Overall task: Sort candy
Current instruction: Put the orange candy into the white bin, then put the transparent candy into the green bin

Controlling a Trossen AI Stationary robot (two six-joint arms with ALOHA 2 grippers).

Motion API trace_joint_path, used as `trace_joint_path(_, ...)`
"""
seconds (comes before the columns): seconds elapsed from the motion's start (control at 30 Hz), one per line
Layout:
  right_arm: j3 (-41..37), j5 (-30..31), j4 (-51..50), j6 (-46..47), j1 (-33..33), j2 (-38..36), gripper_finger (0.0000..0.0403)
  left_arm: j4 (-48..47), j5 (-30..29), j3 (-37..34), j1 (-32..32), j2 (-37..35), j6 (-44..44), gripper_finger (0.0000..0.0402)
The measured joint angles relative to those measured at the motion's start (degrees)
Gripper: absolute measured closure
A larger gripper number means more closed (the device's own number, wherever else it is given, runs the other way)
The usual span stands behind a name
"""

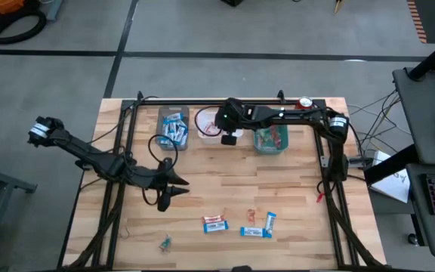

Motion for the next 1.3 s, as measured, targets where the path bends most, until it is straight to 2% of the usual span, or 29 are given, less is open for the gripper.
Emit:
trace_joint_path(0.3,0.0,-0.01,-0.25,4.51,-0.35,-0.76,0.0267,-0.88,-0.15,0.0,-3.13,1.87,-10.85,0.0284)
trace_joint_path(0.67,0.02,-0.54,-4.53,11.92,5.18,-6.15,0.0254,-4.97,1.41,0.04,-12.88,8.18,-37.19,0.0297)
trace_joint_path(0.8,0.04,-6.93,-10.99,14.4,7.22,-8.88,0.0256,-8.01,1.91,2.2,-16.39,11.57,-43.34,0.0306)
trace_joint_path(1.07,-0.87,-27.68,-22.88,23.03,11.91,-11.47,0.026,-21.87,2.42,12.28,-21.63,18.88,-50.24,0.0315)
trace_joint_path(1.2,-1.01,-29.11,-27.73,27.39,15.99,-11.47,0.0254,-29.15,4.78,16.97,-23.0,22.42,-55.18,0.0315)
trace_joint_path(1.3,-1.01,-29.11,-28.61,30.82,19.13,-11.47,0.0251,-31.16,5.37,19.92,-23.97,24.84,-56.31,0.0306)
